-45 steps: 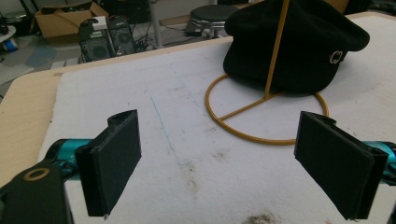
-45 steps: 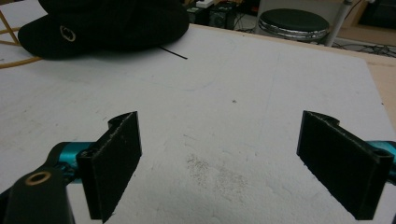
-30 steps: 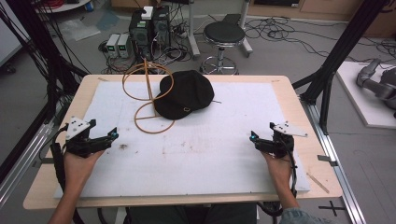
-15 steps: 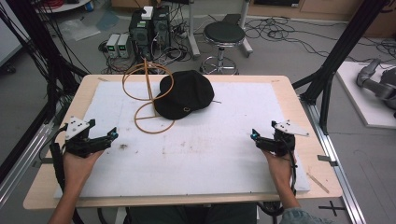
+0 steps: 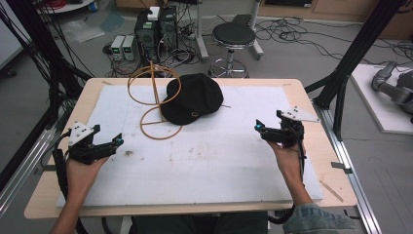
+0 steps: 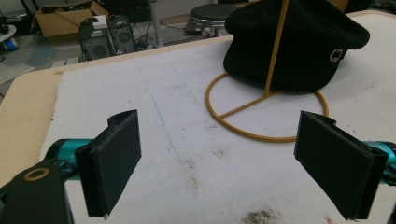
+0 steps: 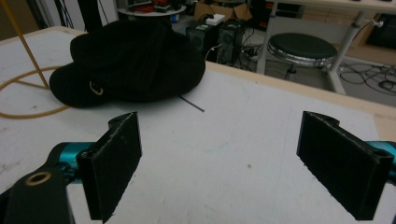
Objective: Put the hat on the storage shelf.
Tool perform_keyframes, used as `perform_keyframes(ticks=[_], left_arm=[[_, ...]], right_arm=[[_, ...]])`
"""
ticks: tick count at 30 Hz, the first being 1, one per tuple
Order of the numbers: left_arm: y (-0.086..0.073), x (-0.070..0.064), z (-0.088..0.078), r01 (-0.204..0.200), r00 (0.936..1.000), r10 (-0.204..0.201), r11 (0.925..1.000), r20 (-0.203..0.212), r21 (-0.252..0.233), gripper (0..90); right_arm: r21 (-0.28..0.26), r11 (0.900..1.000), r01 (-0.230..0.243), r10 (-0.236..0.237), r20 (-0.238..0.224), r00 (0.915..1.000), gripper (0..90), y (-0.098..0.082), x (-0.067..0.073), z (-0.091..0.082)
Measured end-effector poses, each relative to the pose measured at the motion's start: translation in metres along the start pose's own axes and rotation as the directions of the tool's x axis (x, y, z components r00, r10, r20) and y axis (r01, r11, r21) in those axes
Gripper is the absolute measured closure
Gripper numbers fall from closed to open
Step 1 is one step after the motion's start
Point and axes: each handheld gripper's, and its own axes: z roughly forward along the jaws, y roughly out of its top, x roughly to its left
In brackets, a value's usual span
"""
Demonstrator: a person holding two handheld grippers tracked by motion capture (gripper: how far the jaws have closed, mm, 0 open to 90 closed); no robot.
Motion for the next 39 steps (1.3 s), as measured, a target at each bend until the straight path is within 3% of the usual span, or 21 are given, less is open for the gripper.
perform_keyframes(ticks=[10,20,25,39], left_arm=[[0.001,0.002,-0.002,0.005,1.0,-0.005,1.0,-0.004,-0.007,15.0],[0.0,0.005,-0.003,0.008,0.9999,-0.008,1.0,-0.008,-0.005,15.0],[0.0,0.005,-0.003,0.007,0.9999,-0.007,1.0,-0.008,-0.004,15.0],[-0.001,0.008,-0.003,0.015,0.9999,-0.015,0.9999,-0.009,-0.007,15.1]], right_arm=[[-0.034,0.999,0.015,-0.015,-0.016,0.9998,14.6,0.033,0.0,0.012],[-0.063,0.998,-0.003,0.002,-0.016,0.9999,14.7,0.066,-0.005,0.025],[-0.086,0.996,-0.021,0.019,-0.024,0.9995,14.8,0.085,-0.005,0.04],[-0.136,0.991,-0.011,0.01,-0.012,0.9999,15.9,0.133,0.003,0.069]])
